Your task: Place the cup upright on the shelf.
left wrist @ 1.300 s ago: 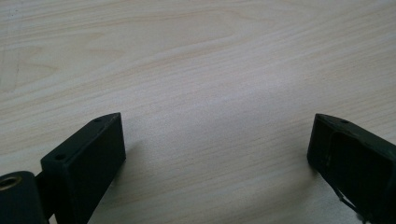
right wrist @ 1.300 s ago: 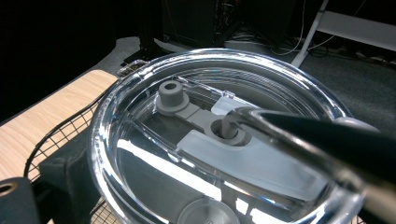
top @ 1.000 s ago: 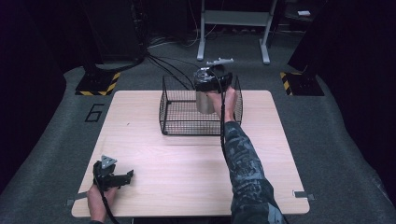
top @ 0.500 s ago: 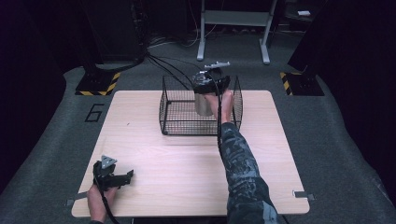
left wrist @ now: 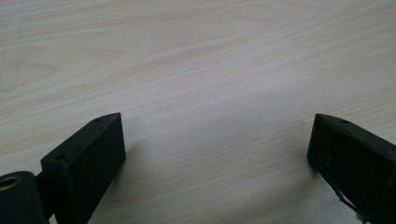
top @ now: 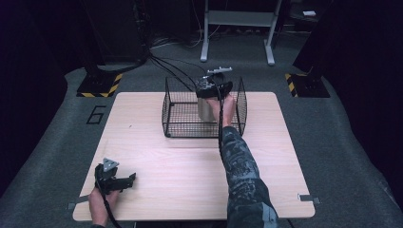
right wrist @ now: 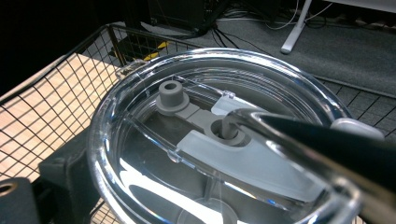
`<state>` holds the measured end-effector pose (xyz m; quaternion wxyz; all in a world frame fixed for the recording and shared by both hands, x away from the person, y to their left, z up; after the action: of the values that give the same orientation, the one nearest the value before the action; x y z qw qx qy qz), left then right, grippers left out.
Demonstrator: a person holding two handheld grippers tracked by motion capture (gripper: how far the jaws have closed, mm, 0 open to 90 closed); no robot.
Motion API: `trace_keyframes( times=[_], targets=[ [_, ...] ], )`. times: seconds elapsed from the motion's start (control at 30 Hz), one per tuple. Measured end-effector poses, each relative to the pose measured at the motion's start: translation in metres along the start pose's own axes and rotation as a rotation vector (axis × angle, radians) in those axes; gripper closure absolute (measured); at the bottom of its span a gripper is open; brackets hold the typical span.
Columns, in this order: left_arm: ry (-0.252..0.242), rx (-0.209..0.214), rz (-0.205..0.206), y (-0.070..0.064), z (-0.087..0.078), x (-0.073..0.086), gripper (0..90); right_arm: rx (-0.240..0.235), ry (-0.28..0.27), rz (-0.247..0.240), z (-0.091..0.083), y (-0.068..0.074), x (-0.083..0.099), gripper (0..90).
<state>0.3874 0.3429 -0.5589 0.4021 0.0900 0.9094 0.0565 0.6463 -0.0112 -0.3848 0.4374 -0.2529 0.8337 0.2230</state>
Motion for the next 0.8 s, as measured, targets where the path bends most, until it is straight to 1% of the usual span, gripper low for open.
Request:
trace_keyframes(
  times=[0.03,0.1,0.17,0.2,0.23,0.37,0.4,0.47,0.5,0.57,0.6,0.73,0.8],
  targets=[
    [0.0,0.0,-0.001,0.0,0.0,0.0,4.2,0.0,0.003,0.01,0.001,0.0,0.001,3.5],
    [0.0,-0.002,0.001,0.0,0.0,0.0,4.2,0.001,0.002,0.011,0.005,0.0,0.003,3.5],
    [-0.004,-0.003,-0.002,0.0,0.0,0.0,4.3,-0.002,0.007,0.01,0.008,0.0,0.004,3.4],
    [-0.006,-0.004,-0.002,0.0,0.001,0.0,4.3,0.0,0.016,0.0,0.009,0.0,0.005,3.4],
    [-0.005,-0.004,-0.002,0.0,0.0,0.0,4.2,0.001,0.015,0.014,0.011,0.001,0.006,3.5],
    [-0.009,-0.004,-0.001,0.0,0.001,0.0,4.3,-0.001,0.032,-0.008,0.016,0.002,0.009,3.4],
    [-0.009,-0.004,0.0,0.0,0.001,0.0,4.2,0.003,0.034,0.009,0.018,0.003,0.01,3.5],
    [-0.009,-0.004,-0.001,0.0,0.001,0.0,4.3,0.001,0.04,0.005,0.021,0.002,0.013,3.5],
    [-0.009,-0.005,-0.001,0.0,0.001,0.0,4.3,0.006,0.043,0.011,0.021,0.002,0.014,3.5],
    [-0.009,-0.004,-0.001,0.0,0.001,0.0,4.3,0.004,0.05,0.005,0.023,0.001,0.016,3.4],
    [-0.007,-0.003,-0.002,0.0,0.001,0.0,4.3,0.008,0.051,0.015,0.024,0.001,0.018,3.4],
    [-0.008,-0.002,-0.004,0.0,0.001,0.0,4.3,0.008,0.06,0.023,0.026,0.0,0.024,3.4],
    [-0.006,-0.002,-0.008,-0.001,0.001,0.0,4.3,0.01,0.059,0.014,0.026,-0.001,0.027,3.4]
  ],
)
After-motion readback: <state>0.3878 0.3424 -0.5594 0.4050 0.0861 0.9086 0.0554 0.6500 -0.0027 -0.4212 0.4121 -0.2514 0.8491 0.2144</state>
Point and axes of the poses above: each handheld gripper's, and its own axes: z roughly forward along the jaws, x roughly out of its underside, y roughly to its left, the point moved 4 cm from there along z, roughly forward along the jaws, and after that the axes turned 14 degrees about -x, right-handed, at the moved point
